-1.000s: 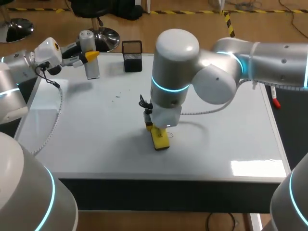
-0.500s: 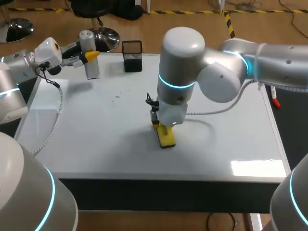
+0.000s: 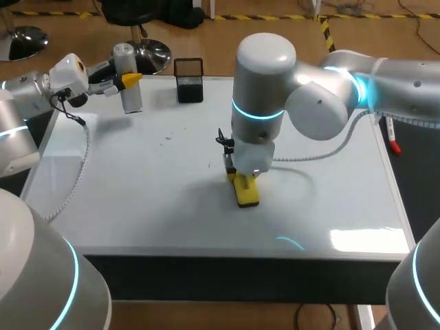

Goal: Pick up the inspection probe, press it on each red-marked spot on the whiteboard one by one, put down the probe, pick up the eraser, and wipe off all the red marks.

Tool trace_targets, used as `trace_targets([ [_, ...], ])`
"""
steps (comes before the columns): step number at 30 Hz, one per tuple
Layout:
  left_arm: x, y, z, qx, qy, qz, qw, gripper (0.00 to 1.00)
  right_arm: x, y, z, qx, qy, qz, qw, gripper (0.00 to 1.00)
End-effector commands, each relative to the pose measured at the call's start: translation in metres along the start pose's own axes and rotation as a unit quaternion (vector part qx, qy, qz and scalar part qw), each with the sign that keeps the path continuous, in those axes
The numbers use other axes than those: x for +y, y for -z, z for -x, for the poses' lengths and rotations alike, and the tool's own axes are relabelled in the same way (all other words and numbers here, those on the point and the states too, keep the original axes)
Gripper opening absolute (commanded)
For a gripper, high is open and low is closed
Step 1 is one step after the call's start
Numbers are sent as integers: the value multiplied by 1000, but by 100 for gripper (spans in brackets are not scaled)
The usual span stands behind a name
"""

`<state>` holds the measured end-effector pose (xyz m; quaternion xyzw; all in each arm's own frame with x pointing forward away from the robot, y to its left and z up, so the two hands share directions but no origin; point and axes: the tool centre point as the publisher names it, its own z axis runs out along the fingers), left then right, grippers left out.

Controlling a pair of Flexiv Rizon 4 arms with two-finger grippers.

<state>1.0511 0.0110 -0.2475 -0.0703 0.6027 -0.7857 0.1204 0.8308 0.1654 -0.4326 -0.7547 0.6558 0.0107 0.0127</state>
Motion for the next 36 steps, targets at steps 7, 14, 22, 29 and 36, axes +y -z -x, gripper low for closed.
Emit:
trace_targets([
  [7, -1, 0, -1, -1, -1, 0, 1000, 0, 0, -5, -23, 9, -11, -1, 1000, 0],
  [14, -1, 0, -1, -1, -1, 0, 1000, 0, -1, 16, -29, 12, -13, -12, 1000, 0],
  [22, -1, 0, -1, -1, -1, 0, 1000, 0, 4, 58, -7, -6, 10, -16, 1000, 0],
  [29, -1, 0, -1, -1, -1, 0, 1000, 0, 6, 47, 30, -28, 26, -2, 999, 0],
  [36, -1, 0, -1, -1, -1, 0, 1000, 0, 13, 22, 66, -23, 44, 22, 999, 0],
])
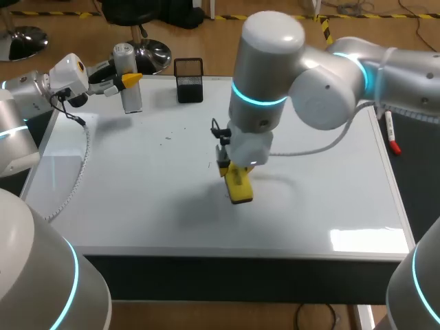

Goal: Pick up the inspection probe, press it on each red-marked spot on the whiteboard one by one, put down the probe, pick up the eraser, and wipe off all the red marks.

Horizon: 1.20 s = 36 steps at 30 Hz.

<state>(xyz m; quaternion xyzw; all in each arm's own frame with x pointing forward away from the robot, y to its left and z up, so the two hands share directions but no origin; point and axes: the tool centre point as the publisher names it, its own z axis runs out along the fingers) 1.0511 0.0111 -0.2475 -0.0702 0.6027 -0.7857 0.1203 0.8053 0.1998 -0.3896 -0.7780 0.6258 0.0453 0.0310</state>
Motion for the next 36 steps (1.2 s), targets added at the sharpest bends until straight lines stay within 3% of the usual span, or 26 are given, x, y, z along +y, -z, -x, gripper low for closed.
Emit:
trace_targets([
  [1, -1, 0, -1, -1, -1, 0, 1000, 0, -9, -23, 27, 10, 8, 17, 1000, 0],
  [19, -1, 0, -1, -1, -1, 0, 1000, 0, 2, -44, 28, 18, -6, 28, 999, 0],
  [36, -1, 0, -1, -1, -1, 0, 1000, 0, 1, -72, -11, 41, -50, 46, 997, 0],
])
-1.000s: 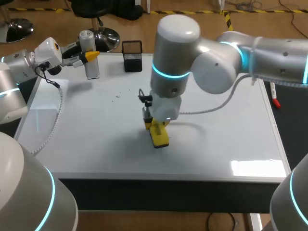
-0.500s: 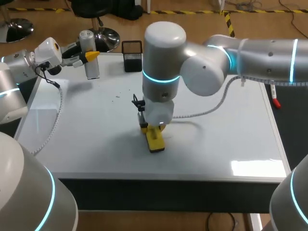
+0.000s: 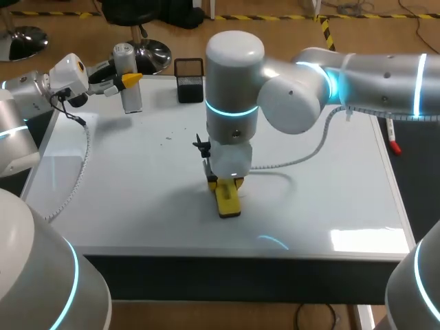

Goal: Pick up the inspection probe, press it on each red-marked spot on the whiteboard one by one, put down the probe, pick up the eraser, and wipe off all the red marks.

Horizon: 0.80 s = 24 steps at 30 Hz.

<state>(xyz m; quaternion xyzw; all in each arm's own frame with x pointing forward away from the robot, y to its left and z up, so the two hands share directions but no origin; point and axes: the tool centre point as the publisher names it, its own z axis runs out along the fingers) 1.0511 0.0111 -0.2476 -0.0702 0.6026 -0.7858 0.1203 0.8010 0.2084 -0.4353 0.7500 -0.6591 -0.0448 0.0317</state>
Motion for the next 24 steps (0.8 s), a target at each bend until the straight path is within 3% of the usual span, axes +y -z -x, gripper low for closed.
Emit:
trace_targets([
  [1, -1, 0, -1, -1, -1, 0, 1000, 0, -5, -28, -16, 2, -6, 0, 1000, 0],
  [24, -1, 0, -1, -1, -1, 0, 1000, 0, -11, -49, -59, 7, -49, 19, 999, 0],
])
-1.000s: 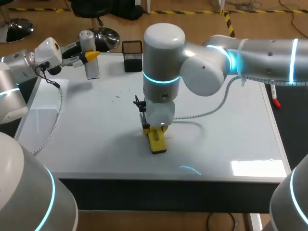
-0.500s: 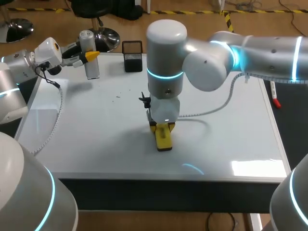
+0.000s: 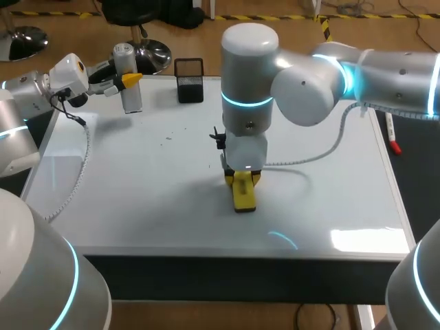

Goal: Pick up the inspection probe, press it on each red-marked spot on the whiteboard one by one, put down the probe, pick up the eraser, and wipe off all the red marks.

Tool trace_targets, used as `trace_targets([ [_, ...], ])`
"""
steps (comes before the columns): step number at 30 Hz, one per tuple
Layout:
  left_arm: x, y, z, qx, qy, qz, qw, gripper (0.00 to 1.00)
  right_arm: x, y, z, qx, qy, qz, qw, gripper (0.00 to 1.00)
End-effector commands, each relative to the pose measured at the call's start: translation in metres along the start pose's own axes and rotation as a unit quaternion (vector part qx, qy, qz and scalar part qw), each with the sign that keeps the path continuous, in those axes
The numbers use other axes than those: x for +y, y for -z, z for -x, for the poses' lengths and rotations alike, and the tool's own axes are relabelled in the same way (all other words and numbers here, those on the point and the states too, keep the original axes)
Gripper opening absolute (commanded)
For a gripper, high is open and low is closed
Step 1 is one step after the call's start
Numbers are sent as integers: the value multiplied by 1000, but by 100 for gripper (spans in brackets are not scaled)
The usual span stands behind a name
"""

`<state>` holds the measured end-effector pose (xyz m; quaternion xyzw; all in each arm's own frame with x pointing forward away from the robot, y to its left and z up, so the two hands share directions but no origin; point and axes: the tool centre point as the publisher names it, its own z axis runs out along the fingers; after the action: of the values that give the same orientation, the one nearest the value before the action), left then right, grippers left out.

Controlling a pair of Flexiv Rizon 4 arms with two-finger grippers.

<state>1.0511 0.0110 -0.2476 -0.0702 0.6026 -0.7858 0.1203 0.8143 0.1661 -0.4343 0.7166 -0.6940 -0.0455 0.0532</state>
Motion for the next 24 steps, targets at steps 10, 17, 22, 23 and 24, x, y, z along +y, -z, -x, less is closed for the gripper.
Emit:
trace_targets([
  [10, -1, 0, -1, -1, -1, 0, 1000, 0, -15, -45, -26, -4, -10, 0, 1000, 0],
  [17, -1, 0, -1, -1, -1, 0, 1000, 0, -21, -13, -29, -14, 1, -22, 1000, 0],
  [22, -1, 0, -1, -1, -1, 0, 1000, 0, -25, 27, -33, -25, 16, -56, 998, 0],
  [23, -1, 0, -1, -1, -1, 0, 1000, 0, -26, 33, -33, -23, 18, -61, 998, 0],
  [24, -1, 0, -1, -1, -1, 0, 1000, 0, -27, 36, -33, -24, 20, -66, 997, 0],
])
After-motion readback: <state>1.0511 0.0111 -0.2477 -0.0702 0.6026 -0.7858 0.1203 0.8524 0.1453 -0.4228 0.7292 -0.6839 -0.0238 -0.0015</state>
